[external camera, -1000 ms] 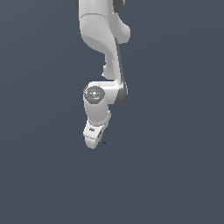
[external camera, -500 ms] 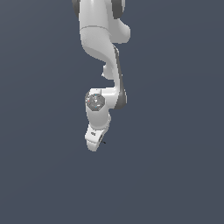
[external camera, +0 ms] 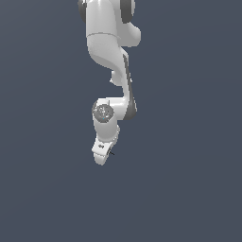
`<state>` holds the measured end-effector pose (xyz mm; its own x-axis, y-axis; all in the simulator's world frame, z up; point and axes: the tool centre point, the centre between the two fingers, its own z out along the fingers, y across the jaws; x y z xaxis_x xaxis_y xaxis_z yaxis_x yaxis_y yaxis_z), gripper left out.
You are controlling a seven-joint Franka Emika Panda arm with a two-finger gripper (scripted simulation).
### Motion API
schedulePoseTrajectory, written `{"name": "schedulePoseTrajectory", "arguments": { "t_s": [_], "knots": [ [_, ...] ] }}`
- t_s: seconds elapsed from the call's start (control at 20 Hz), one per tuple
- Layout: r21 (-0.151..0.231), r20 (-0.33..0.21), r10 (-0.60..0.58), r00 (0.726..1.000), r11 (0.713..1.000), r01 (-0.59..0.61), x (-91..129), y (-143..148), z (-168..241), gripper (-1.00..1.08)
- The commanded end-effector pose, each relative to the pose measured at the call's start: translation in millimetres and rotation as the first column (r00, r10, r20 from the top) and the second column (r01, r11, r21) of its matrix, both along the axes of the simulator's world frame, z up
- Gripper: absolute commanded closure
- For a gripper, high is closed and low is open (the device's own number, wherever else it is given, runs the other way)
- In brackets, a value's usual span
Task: Pick up the object and move it to a goal position.
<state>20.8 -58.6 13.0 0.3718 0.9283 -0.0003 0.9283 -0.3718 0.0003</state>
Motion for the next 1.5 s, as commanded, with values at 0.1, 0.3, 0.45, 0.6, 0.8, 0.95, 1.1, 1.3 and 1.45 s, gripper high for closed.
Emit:
{"name": "schedulePoseTrajectory", "arguments": {
  "t_s": [0.1, 0.3, 0.45, 0.6, 0.8, 0.95, 1.1, 1.3, 1.45],
  "knots": [
    [0.0, 0.0, 0.0, 1.0, 1.0, 0.0, -0.1, 0.2, -0.5, 1.08],
    [0.0, 0.0, 0.0, 1.0, 1.0, 0.0, 0.0, 0.3, 0.2, 1.08],
    [0.0, 0.0, 0.0, 1.0, 1.0, 0.0, -1.1, 3.5, 3.3, 1.08],
    [0.0, 0.0, 0.0, 1.0, 1.0, 0.0, -3.5, 10.6, 10.3, 1.08],
    [-0.001, 0.0, 0.0, 1.0, 1.0, 0.0, -8.9, 26.6, 25.8, 1.08],
    [-0.001, 0.0, 0.001, 1.0, 1.0, -0.001, -14.7, 43.8, 42.5, 1.08],
    [-0.002, 0.0, 0.001, 1.0, 1.0, -0.001, -22.1, 65.9, 64.0, 1.08],
    [-0.003, 0.0, 0.001, 1.0, 1.0, -0.001, -33.7, 101.8, 98.8, 1.08],
    [-0.003, 0.0, 0.001, 1.0, 1.0, -0.001, -42.4, 128.8, 125.4, 1.08]
  ]
}}
